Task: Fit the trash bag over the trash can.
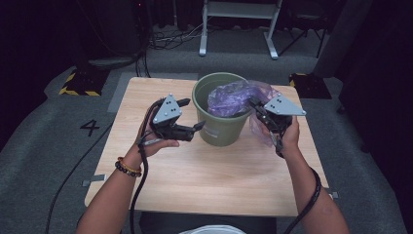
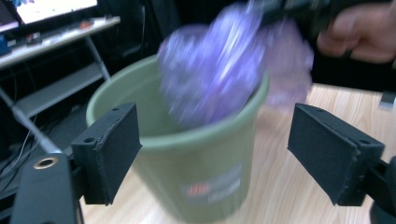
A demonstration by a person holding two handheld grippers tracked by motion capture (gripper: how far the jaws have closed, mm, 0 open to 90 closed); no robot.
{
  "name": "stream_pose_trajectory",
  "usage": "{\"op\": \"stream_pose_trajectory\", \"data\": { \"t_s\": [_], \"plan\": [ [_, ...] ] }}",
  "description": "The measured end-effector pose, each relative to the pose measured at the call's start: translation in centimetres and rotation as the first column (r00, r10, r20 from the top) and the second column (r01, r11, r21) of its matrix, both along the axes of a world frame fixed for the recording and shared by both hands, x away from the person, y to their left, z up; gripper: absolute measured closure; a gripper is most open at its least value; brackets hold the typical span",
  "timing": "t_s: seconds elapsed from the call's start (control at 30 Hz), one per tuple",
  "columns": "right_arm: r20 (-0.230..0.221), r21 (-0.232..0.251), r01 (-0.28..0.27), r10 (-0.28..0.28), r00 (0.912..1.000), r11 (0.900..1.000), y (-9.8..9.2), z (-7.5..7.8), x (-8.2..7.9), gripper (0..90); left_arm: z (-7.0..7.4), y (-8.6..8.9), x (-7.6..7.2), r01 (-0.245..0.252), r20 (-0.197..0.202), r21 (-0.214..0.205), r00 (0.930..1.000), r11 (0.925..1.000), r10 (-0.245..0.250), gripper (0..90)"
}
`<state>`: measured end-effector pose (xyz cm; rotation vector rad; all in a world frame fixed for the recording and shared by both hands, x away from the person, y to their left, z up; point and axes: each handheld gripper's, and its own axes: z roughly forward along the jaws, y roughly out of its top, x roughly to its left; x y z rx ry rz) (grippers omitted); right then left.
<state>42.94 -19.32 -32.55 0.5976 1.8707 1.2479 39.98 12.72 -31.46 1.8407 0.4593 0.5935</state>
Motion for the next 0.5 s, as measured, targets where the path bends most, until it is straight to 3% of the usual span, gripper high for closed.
{"op": "stream_pose_trajectory", "data": {
  "t_s": [0.1, 0.2, 0.37, 0.5],
  "plan": [
    [-0.012, -0.025, -0.023, 0.023, 0.9997, 0.9994, 0.6, -0.2, 0.1, 89.4, 1.1, -1.2, 0.3, 0.021, 0.038, 0.012, 0.9991, 0.9997, -0.021, 17.7],
    [-0.025, -0.045, -0.041, 0.04, 0.9989, 0.9981, 1.1, -0.5, 0.1, 89.0, 1.6, -2.6, 1.0, 0.046, 0.029, 0.038, 0.9985, 0.9982, -0.047, 17.6],
    [-0.038, -0.058, -0.078, 0.076, 0.9964, 0.9952, 1.3, -0.7, 0.0, 87.5, 1.7, -5.2, 2.4, 0.055, 0.017, 0.129, 0.9982, 0.9901, -0.058, 18.0],
    [-0.042, -0.045, -0.112, 0.11, 0.993, 0.9927, 1.3, -0.6, -0.2, 87.0, 1.4, -6.4, 3.2, 0.038, 0.023, 0.165, 0.9988, 0.9855, -0.042, 25.7]
  ]
}}
